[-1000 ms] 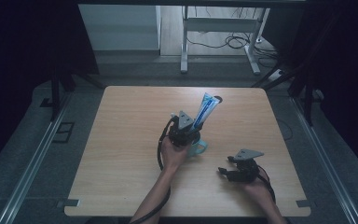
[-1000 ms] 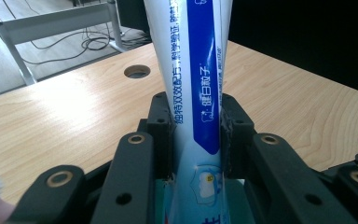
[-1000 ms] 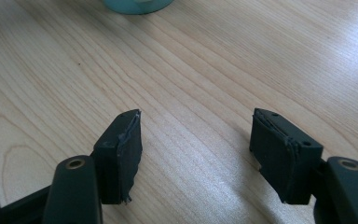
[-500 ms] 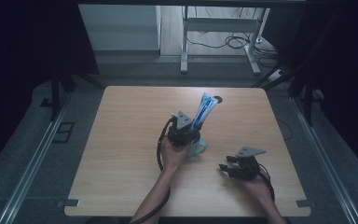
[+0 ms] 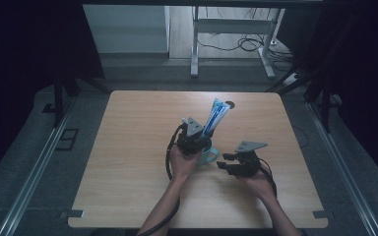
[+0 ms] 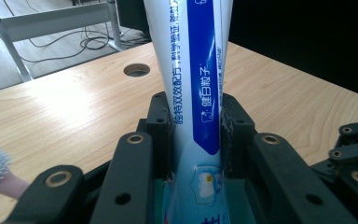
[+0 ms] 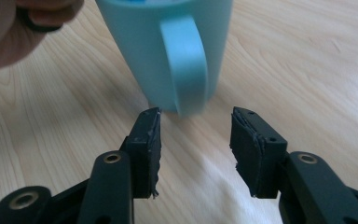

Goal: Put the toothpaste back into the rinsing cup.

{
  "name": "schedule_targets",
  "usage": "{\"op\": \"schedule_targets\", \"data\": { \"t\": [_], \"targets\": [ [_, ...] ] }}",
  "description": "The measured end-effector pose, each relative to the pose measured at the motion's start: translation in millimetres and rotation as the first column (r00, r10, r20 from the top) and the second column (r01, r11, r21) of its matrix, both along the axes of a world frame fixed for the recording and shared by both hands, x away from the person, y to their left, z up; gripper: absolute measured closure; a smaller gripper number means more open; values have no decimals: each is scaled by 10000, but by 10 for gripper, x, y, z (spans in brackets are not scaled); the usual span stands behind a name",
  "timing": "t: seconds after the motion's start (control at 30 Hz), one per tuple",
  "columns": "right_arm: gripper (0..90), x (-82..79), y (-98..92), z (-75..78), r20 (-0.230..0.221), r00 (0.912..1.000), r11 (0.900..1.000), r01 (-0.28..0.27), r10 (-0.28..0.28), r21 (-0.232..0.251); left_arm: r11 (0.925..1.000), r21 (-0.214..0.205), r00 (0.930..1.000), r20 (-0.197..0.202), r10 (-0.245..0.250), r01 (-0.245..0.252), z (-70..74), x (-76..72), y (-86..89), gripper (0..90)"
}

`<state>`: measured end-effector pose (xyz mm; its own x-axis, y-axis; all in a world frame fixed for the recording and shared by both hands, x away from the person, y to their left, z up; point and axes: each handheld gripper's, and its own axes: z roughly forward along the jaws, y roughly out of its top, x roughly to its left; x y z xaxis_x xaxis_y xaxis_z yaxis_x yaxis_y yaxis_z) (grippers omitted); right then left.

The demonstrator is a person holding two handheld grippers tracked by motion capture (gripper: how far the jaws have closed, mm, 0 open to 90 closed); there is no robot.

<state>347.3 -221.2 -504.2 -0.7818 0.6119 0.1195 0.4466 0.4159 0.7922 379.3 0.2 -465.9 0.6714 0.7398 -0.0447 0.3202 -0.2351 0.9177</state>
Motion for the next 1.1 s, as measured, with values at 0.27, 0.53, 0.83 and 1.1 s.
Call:
{"op": "schedule_targets", "data": {
  "t": [0.27, 0.53, 0.83, 1.1],
  "targets": [
    [700, 107, 173, 60, 67, 10000, 9993, -71, 74, -370, 10000, -8, 10000, -77, -63, 63, 8, 5, 2, 699],
    [746, 97, 238, 85, 176, 9990, 9953, 433, -419, -865, 9994, 135, 9995, -46, -305, 305, 32, -24, -1, 703],
    [751, 104, 268, 93, 72, 9965, 9919, 837, -834, -954, 9989, 281, 9993, -36, -373, 374, 78, -72, 54, 702],
    [752, 103, 282, 99, -44, 9948, 9899, 1004, -1013, -999, 9988, 267, 9991, 76, -406, 404, 90, -138, 182, 696]
  ]
}}
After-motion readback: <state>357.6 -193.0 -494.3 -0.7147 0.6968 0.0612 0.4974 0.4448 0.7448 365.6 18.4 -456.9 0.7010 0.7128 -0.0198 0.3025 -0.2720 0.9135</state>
